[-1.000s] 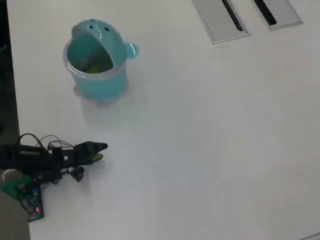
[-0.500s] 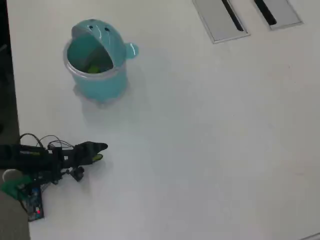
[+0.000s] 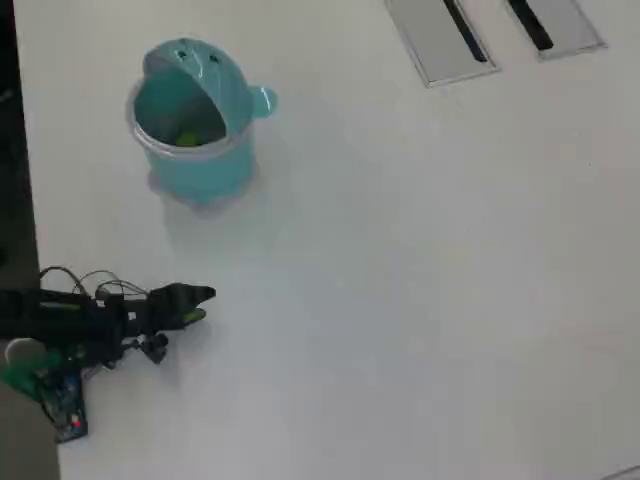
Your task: Grasp RGB lego blocks and put them in the bin one by one.
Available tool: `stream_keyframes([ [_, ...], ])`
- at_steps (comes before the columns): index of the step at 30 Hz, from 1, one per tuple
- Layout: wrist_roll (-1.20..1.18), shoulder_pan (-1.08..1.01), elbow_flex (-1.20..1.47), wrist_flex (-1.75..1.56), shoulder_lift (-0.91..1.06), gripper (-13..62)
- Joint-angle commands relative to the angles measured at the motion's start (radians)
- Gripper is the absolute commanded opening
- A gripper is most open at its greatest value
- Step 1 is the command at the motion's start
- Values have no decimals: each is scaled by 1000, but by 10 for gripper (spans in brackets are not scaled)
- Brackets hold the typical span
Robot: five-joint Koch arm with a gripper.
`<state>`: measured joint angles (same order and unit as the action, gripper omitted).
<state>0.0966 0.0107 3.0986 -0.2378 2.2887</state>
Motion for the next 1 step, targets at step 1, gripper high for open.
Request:
stream_keyframes([
  [1,3,0,74,-2,54,346],
])
